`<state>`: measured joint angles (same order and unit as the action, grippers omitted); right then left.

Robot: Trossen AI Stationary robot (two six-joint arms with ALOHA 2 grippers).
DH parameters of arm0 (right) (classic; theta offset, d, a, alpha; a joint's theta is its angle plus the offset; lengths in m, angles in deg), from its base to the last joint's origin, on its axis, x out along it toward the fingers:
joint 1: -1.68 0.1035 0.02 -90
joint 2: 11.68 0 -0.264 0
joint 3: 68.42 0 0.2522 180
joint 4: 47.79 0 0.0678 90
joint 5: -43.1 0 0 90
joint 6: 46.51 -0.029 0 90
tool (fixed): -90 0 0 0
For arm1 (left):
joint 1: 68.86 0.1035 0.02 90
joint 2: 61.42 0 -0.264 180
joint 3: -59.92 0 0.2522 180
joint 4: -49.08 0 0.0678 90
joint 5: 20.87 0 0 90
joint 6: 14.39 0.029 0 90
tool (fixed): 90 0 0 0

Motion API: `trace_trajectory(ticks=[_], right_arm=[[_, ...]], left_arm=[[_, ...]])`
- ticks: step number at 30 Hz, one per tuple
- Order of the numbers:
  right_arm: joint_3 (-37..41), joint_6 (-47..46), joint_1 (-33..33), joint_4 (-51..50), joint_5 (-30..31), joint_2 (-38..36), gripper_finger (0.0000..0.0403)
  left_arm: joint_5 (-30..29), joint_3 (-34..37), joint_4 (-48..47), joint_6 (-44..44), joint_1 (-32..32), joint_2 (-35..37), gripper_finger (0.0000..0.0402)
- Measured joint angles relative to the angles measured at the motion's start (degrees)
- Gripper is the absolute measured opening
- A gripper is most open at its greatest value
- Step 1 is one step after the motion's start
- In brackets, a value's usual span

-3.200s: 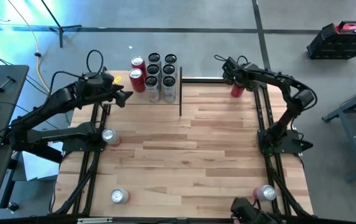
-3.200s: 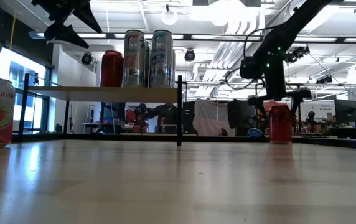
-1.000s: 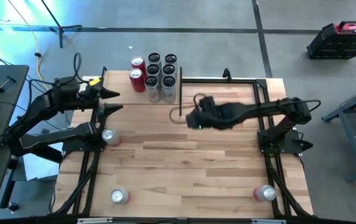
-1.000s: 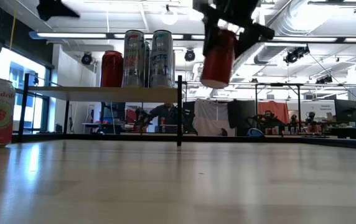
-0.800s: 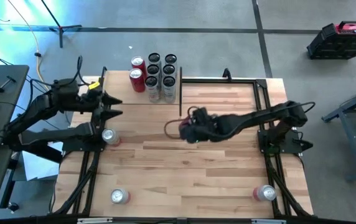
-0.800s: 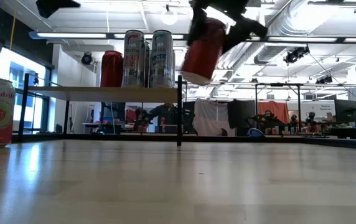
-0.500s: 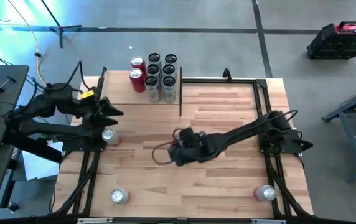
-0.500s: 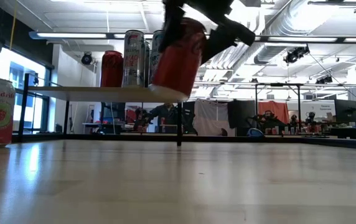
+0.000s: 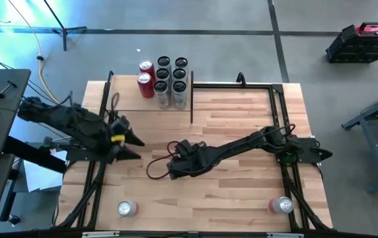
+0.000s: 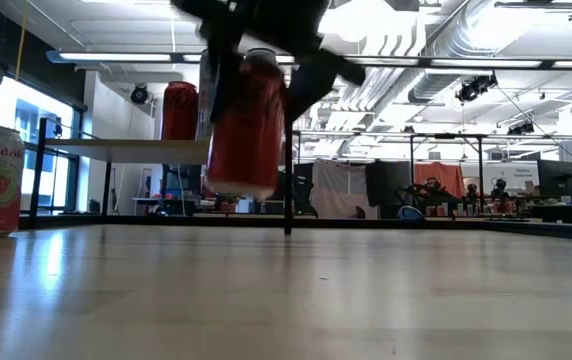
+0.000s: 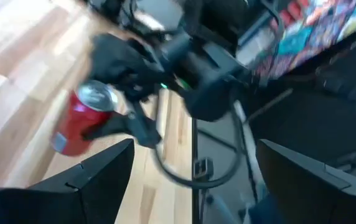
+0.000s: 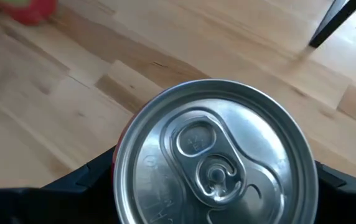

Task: Place canned beverage on shelf
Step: Put the red soda can on the shelf aligned with the other red soda cans

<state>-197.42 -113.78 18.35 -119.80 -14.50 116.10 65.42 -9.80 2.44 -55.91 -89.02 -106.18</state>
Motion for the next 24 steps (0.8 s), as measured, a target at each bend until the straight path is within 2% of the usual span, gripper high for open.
trace_trajectory(ticks=[6, 12, 17, 20, 24], right_arm=[[0.1, 9.5, -0.2, 0.9, -0.9, 1.7, 0.0298], [0.8, 15.6, -2.1, -0.1, -2.7, 1.9, 0.0300], [0.8, 16.3, -4.4, 1.4, -5.4, 3.3, 0.0300], [0.8, 16.3, -4.3, 3.4, -4.2, 4.0, 0.0300], [0.7, 15.7, -4.3, 6.4, -2.9, 5.3, 0.0301]], left_arm=[[0.1, 0.0, -5.9, -1.5, -3.1, -3.5, 0.0326], [-2.9, 0.0, -10.0, -1.8, -3.5, -5.2, 0.0326], [-6.1, 0.0, -10.0, -1.9, -3.1, -7.8, 0.0326], [-7.6, 0.0, -10.1, -2.4, -3.1, -9.5, 0.0326], [-6.7, 0.0, -10.3, -4.3, -3.1, -12.2, 0.0326]])
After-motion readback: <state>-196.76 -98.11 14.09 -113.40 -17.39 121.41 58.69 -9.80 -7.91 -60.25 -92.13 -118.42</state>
